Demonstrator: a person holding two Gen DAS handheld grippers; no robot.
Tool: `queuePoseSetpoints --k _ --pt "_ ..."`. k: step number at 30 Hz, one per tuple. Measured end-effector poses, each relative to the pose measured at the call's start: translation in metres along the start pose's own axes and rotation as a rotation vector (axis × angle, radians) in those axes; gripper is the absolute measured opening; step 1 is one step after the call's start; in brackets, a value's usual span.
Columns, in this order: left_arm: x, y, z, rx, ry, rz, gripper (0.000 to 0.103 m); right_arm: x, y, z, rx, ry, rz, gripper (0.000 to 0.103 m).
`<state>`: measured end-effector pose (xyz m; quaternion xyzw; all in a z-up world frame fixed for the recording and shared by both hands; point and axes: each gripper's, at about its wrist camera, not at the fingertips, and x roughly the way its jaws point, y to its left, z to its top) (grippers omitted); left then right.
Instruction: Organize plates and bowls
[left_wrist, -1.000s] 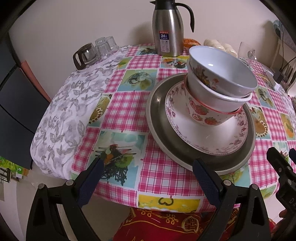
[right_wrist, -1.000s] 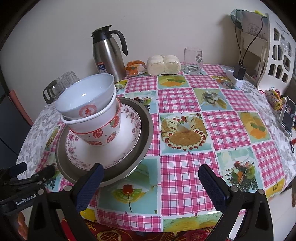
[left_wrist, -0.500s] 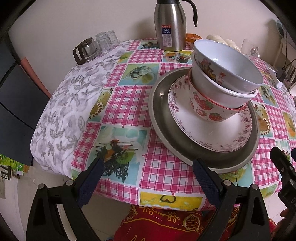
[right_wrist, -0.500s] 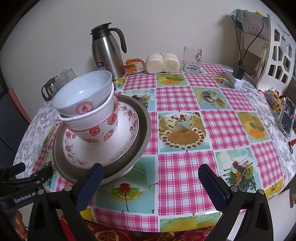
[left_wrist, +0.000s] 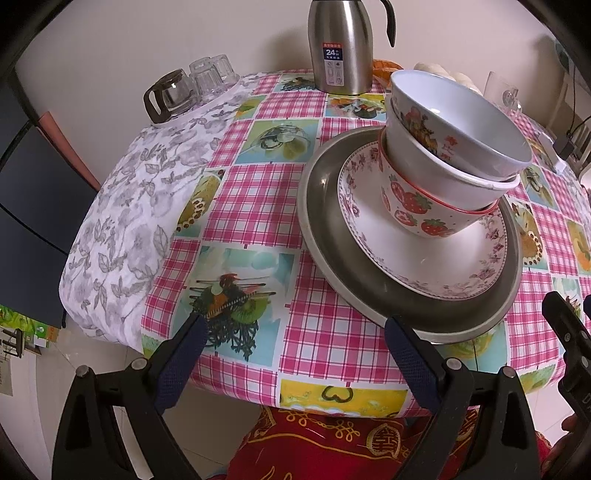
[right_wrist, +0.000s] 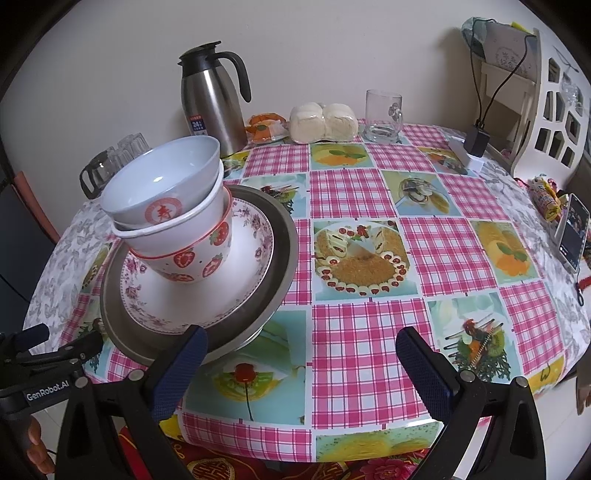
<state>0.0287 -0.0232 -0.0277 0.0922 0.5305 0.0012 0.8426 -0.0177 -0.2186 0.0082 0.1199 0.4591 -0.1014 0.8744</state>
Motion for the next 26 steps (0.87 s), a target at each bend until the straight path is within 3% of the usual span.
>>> queuePoseSetpoints --k 26 --pt "-0.0029 -0.0001 -0.0002 0.019 -0.023 0.017 0.097 0.0026 -0.0019 -0.0014 -0.002 0.010 -0.007 0.103"
